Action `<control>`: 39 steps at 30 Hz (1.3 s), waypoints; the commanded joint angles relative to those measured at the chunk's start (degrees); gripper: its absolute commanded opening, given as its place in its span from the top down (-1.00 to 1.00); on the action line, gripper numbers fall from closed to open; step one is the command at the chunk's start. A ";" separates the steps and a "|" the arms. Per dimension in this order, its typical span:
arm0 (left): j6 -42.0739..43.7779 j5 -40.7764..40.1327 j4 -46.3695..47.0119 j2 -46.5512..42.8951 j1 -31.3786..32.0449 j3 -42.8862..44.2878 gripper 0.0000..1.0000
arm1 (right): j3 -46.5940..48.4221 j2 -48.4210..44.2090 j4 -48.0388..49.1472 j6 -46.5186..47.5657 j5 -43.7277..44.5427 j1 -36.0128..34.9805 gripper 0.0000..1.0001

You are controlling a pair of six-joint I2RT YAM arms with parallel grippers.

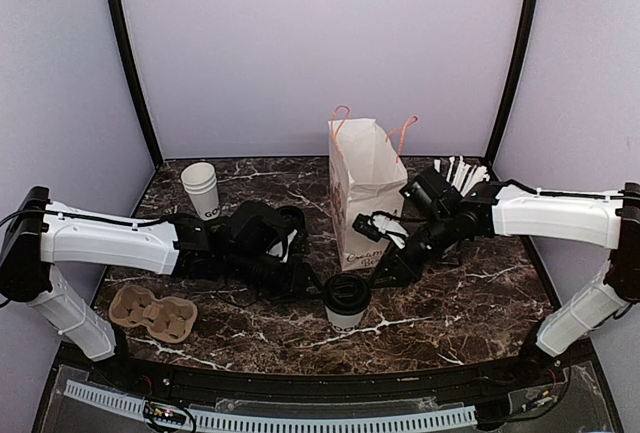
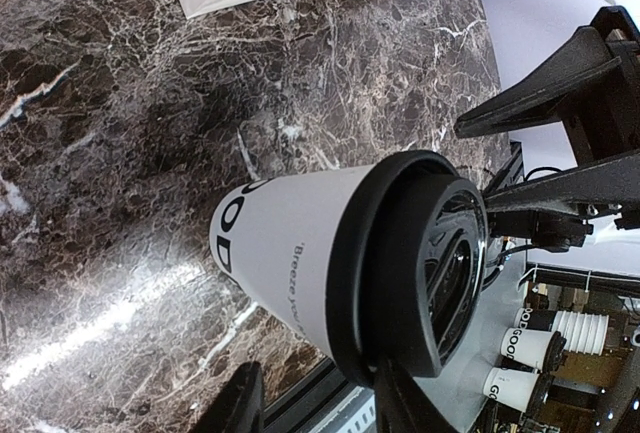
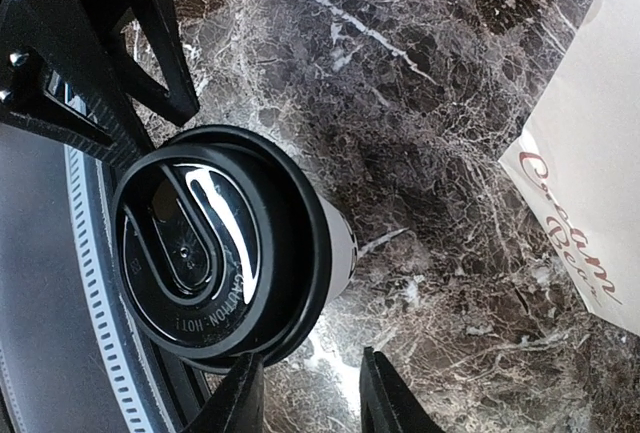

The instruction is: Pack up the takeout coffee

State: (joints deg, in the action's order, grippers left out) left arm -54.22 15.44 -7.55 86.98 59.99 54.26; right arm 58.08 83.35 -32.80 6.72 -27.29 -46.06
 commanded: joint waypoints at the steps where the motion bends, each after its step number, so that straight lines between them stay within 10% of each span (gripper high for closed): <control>1: 1.05 -0.17 -1.07 0.53 -0.38 0.54 0.23 | -0.91 0.73 0.44 -0.57 -0.54 0.68 0.31; 13: 2.76 0.75 -1.67 2.82 -0.40 1.19 0.29 | -0.98 2.43 0.28 -1.22 -9.31 1.68 0.10; 39: 4.42 6.65 -0.92 16.37 -0.48 -5.97 0.77 | -3.55 8.40 1.77 1.61 0.07 1.51 0.09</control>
State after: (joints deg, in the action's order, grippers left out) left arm -52.31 26.02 0.21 93.82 56.73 53.41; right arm 56.97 87.48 -34.57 6.57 -34.76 -43.44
